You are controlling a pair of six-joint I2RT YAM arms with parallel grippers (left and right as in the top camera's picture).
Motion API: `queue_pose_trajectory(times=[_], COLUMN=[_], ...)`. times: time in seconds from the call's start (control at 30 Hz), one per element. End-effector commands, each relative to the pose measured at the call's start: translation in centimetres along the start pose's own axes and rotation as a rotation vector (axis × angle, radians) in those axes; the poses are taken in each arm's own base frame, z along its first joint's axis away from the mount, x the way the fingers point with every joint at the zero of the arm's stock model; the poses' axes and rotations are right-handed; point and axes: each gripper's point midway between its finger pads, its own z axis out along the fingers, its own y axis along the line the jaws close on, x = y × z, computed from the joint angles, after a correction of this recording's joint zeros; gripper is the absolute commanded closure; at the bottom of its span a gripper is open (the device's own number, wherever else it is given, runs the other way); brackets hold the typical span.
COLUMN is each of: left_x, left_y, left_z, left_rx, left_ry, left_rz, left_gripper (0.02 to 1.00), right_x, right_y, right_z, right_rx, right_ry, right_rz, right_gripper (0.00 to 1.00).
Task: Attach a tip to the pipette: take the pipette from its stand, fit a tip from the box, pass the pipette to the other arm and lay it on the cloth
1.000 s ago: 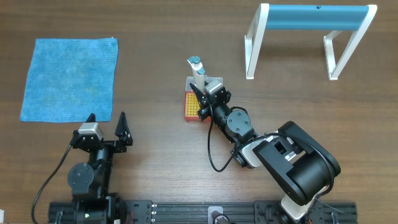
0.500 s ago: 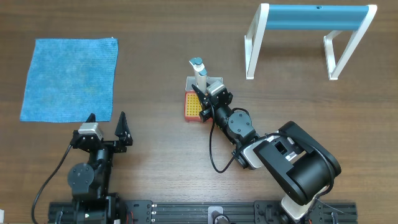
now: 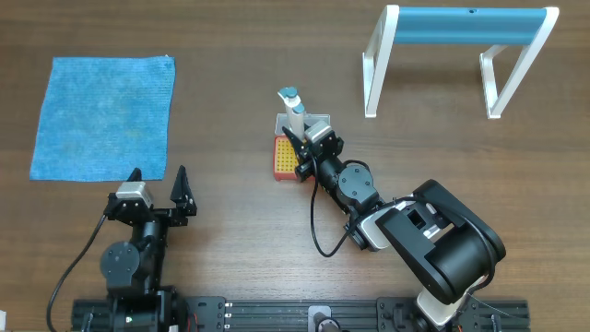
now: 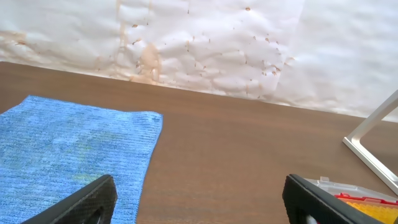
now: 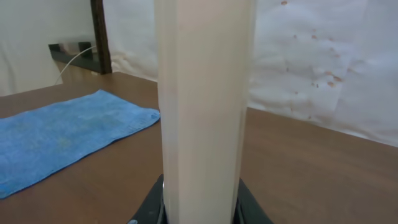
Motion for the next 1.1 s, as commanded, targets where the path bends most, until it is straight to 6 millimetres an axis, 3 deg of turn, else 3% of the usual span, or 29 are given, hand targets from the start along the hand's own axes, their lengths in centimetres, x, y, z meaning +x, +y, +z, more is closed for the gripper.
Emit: queue_pose_trajectory(times=[0.03,0.63,1.0,1.1], left_x=[0.2,0.2,0.2,0.2], left_y=[-0.5,-0.4,-0.5,-0.5], left_z=[0.0,0.0,0.0,0.0], left_rx=[0.025,0.025,0.025,0.025], left_ry=[0.007,0.008,0.007,0.007], left_rz=[0.017,0.017,0.017,0.017], left_gripper=[0.154,0.154,0.154,0.154], right_x=[0.5,5.1,7.2,6.6], right_y=[0.2,-0.4,-0.3,-0.3], right_z=[-0.5,-1.3,-1.7,-1.6], right_rx=[-0.022,-0.005,-0.008,-0.008], right_ry=[0.02,0.19,0.273,0.249], right_rz=[0.016,0.026,0.031,0.029], right_gripper=[0.923,0.923,0.923,0.923])
